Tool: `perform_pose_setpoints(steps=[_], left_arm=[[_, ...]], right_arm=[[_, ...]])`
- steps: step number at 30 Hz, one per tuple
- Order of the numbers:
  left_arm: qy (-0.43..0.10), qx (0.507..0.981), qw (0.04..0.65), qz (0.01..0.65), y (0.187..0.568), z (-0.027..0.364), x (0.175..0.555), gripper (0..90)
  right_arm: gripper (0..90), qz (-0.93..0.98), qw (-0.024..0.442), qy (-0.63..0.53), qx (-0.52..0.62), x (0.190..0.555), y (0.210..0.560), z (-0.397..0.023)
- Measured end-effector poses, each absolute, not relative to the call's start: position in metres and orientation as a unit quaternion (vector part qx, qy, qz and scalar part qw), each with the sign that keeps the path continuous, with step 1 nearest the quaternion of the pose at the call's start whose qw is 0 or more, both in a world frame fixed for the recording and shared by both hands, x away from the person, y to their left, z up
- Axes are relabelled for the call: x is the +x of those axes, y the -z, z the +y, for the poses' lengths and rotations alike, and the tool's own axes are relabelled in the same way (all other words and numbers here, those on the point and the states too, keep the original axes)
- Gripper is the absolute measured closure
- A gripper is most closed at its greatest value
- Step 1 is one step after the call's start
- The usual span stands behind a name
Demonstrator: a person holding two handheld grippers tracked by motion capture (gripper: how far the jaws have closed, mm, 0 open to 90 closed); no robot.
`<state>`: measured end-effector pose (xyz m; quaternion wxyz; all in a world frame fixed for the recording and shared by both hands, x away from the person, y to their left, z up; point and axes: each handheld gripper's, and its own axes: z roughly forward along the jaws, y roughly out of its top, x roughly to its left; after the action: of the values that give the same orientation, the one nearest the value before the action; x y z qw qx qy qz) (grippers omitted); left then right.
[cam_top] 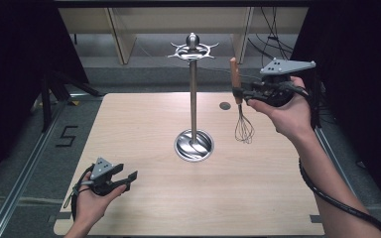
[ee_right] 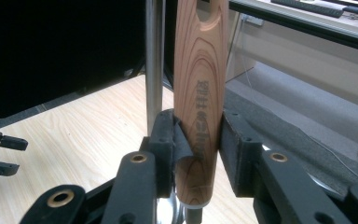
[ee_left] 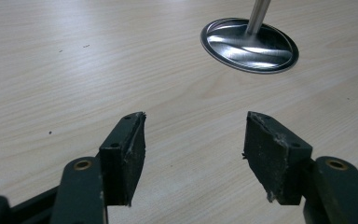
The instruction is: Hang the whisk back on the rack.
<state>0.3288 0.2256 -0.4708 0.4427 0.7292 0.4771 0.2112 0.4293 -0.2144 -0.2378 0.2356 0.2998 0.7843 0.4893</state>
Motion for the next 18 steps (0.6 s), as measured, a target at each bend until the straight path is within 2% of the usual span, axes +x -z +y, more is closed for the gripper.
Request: perform_pose_setpoints(steps=[18], left_arm=[[-0.211, 0.729, 0.442, 0.479, 0.4708, 0.2257, 0.3289, 37.8]], right_arm=[[68.8, 0.783, 0.230, -0.495, 0.298, 0.4336, 0.2356, -0.2073]])
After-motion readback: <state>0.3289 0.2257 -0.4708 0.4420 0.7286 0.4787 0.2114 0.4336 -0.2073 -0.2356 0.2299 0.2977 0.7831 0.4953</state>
